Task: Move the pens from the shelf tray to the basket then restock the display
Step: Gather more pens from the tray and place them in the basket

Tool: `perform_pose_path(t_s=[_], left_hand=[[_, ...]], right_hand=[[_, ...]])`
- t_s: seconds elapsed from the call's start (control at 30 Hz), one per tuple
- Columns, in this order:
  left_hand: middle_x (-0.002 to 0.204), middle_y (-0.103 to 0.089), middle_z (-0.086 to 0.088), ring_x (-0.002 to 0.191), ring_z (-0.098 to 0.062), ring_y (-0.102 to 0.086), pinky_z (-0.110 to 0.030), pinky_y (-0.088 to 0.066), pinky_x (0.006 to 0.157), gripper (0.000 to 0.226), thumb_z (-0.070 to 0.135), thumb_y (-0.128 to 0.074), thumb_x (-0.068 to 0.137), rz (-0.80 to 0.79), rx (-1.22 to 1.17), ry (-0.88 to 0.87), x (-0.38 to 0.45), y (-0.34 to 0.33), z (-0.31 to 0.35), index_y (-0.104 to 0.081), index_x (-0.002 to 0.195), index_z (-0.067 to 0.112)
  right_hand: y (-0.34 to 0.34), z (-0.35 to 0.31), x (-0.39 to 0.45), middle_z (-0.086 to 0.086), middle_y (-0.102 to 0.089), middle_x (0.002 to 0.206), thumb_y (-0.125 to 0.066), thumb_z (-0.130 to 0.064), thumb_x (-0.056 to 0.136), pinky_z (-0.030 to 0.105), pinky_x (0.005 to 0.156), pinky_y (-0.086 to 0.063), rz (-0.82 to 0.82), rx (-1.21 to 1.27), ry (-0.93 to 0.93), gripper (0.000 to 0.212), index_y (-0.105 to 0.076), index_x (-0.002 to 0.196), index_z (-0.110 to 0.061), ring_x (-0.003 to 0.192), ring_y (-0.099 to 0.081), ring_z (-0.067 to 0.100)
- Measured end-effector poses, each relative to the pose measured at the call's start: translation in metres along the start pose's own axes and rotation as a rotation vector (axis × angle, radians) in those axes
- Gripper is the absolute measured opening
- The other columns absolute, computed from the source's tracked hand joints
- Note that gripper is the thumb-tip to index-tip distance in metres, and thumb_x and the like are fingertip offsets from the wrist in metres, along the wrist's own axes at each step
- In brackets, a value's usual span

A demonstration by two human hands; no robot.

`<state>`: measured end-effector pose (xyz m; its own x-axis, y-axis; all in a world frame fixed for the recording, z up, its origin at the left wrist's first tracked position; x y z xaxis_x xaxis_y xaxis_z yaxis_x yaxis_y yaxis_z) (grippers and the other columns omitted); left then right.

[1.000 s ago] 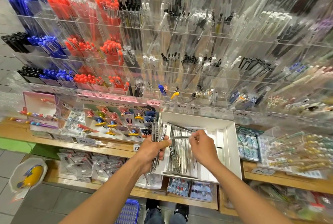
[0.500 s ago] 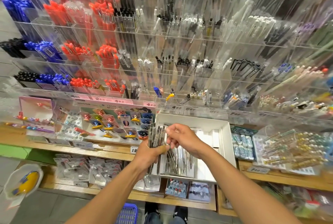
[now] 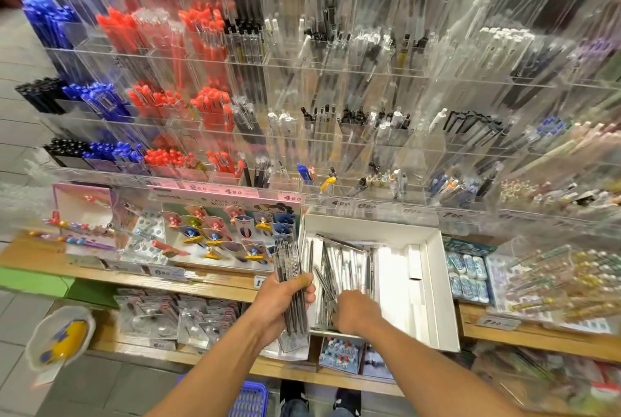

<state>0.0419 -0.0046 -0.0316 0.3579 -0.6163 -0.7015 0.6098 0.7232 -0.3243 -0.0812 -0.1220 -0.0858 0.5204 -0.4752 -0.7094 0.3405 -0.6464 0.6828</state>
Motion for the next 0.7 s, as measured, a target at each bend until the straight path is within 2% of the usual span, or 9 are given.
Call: perform_pose_path(t_s=[0.1,0.17,0.23,0.37,0.5,0.63,0.7], left_hand=[[0.071,-0.065,-0.011,0.059,-0.018,-0.061,-0.027,-0.053,0.054,0.02,0.012,-0.075,0.085,-0.004,-0.004,0.0,0.002,-0.001,-0.001,-0.066,0.098,0.001],[0.068,-0.064,-0.01,0.057,-0.018,-0.06,-0.026,-0.052,0.053,0.02,0.012,-0.076,0.084,-0.006,-0.012,0.0,0.003,-0.002,-0.001,-0.065,0.096,0.001],[0.068,-0.064,-0.009,0.058,-0.017,-0.06,-0.027,-0.052,0.054,0.024,0.013,-0.077,0.082,-0.006,-0.012,-0.002,0.002,-0.002,0.0,-0.065,0.098,0.001],[0.069,-0.065,-0.006,0.058,-0.016,-0.06,-0.026,-0.053,0.054,0.037,0.016,-0.085,0.072,-0.011,-0.023,-0.032,-0.002,-0.003,0.006,-0.064,0.1,0.003],[0.07,-0.066,-0.003,0.059,-0.016,-0.058,-0.027,-0.052,0.055,0.051,0.023,-0.09,0.056,-0.032,0.046,-0.08,-0.003,-0.006,0.022,-0.063,0.097,0.006],[0.069,-0.065,-0.002,0.062,-0.016,-0.06,-0.029,-0.053,0.058,0.06,0.028,-0.09,0.052,-0.081,0.101,-0.117,-0.004,-0.014,0.031,-0.063,0.102,0.007],[0.074,-0.067,-0.005,0.067,-0.019,-0.063,-0.032,-0.053,0.061,0.064,0.028,-0.09,0.056,-0.136,0.11,-0.099,-0.006,-0.018,0.033,-0.06,0.108,0.003]], right_hand=[[0.002,0.005,-0.001,0.0,-0.053,0.082,-0.052,-0.028,0.092,0.025,0.057,-0.04,-0.074,0.053,0.033,0.015,-0.055,0.091,-0.013,0.074,-0.054,0.018],[0.008,0.009,-0.005,0.0,-0.05,0.083,-0.049,-0.023,0.096,0.022,0.051,-0.035,-0.084,0.158,0.082,0.012,-0.052,0.096,-0.012,0.068,-0.05,0.012],[0.02,0.015,-0.014,-0.002,-0.051,0.08,-0.046,-0.019,0.098,0.021,0.051,-0.037,-0.047,0.231,0.113,0.008,-0.05,0.096,-0.012,0.066,-0.05,0.01],[0.056,0.03,-0.044,0.002,-0.065,0.092,-0.042,-0.017,0.099,0.03,0.066,-0.048,0.084,0.254,0.195,0.016,-0.057,0.101,-0.013,0.078,-0.061,0.02],[0.098,0.03,-0.074,0.001,-0.066,0.089,-0.052,-0.03,0.098,0.033,0.069,-0.049,0.115,0.345,0.337,0.011,-0.061,0.094,-0.026,0.075,-0.059,0.018],[0.126,0.017,-0.083,0.001,-0.058,0.077,-0.06,-0.031,0.095,0.027,0.062,-0.043,0.114,0.704,0.408,0.023,-0.062,0.093,-0.008,0.065,-0.052,0.012],[0.13,0.01,-0.08,-0.001,-0.061,0.072,-0.06,-0.026,0.096,0.025,0.059,-0.045,0.12,0.896,0.416,0.02,-0.061,0.089,-0.008,0.061,-0.055,0.01]])
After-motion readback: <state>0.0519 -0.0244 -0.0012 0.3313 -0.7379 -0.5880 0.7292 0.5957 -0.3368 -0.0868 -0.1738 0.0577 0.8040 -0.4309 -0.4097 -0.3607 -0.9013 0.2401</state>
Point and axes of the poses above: each hand's wrist, its own x-axis towards the middle knuckle, its own y-axis out of the back of the hand, z = x × y, the point moved 1 cm from there along x, towards the middle knuckle
